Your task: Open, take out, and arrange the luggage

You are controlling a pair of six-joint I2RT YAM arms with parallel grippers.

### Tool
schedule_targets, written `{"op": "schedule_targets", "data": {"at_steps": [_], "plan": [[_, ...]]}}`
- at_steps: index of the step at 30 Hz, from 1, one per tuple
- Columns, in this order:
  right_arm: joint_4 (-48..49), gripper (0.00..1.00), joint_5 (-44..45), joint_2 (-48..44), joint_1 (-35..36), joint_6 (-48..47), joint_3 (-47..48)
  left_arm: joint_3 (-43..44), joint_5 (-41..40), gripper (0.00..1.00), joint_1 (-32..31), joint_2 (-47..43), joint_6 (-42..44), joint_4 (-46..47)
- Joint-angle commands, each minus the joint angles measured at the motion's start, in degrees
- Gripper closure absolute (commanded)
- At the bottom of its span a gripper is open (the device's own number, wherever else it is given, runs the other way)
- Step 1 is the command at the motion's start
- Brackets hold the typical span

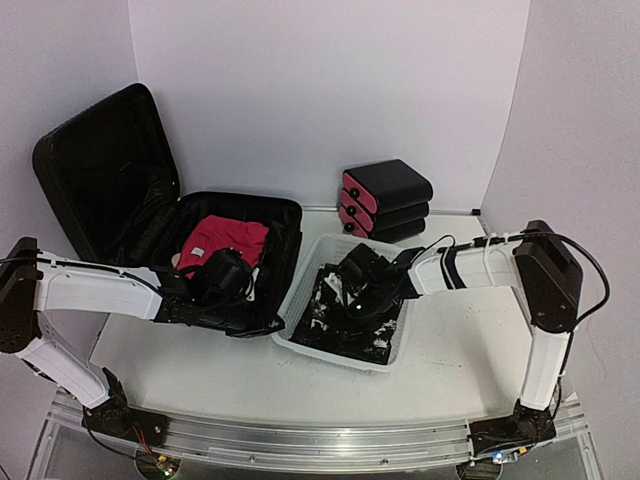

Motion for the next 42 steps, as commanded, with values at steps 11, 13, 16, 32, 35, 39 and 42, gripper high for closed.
{"op": "schedule_targets", "data": {"at_steps": [11, 13, 16, 32, 35, 39, 42], "plan": [[-18.27, 0.74, 25.25, -8.87, -11.23, -13.08, 12.50, 2.62, 0.73, 0.92, -0.56, 0.17, 4.34, 0.36], [-18.94, 0.86, 29.20, -5.53, -12.10, -13.74, 14.64, 2.74, 0.97, 0.92, -0.56, 0.21, 4.14, 0.36], [-19.73, 0.91, 36.57, 0.35, -12.48, -14.00, 16.66, 2.73, 1.17, 0.92, -0.56, -0.08, 3.87, 0.38], [-21.54, 0.47, 27.28, -11.11, -10.48, -17.55, 15.96, 8.34, -3.44, 0.31, -0.55, -15.85, 12.15, -15.68], [-16.78, 0.35, 21.37, -17.16, -10.50, -19.29, 9.00, 9.78, -5.86, 0.20, 2.74, -22.59, 12.90, -23.44], [-7.32, 0.25, 15.46, -22.74, -10.06, -21.38, 1.10, 8.00, -5.14, 0.19, 12.66, -30.07, 8.00, -25.64], [-5.61, 0.22, 14.48, -22.89, -8.38, -22.02, 0.98, 9.17, -9.84, 0.18, 16.34, -31.42, 2.66, -27.63]]}}
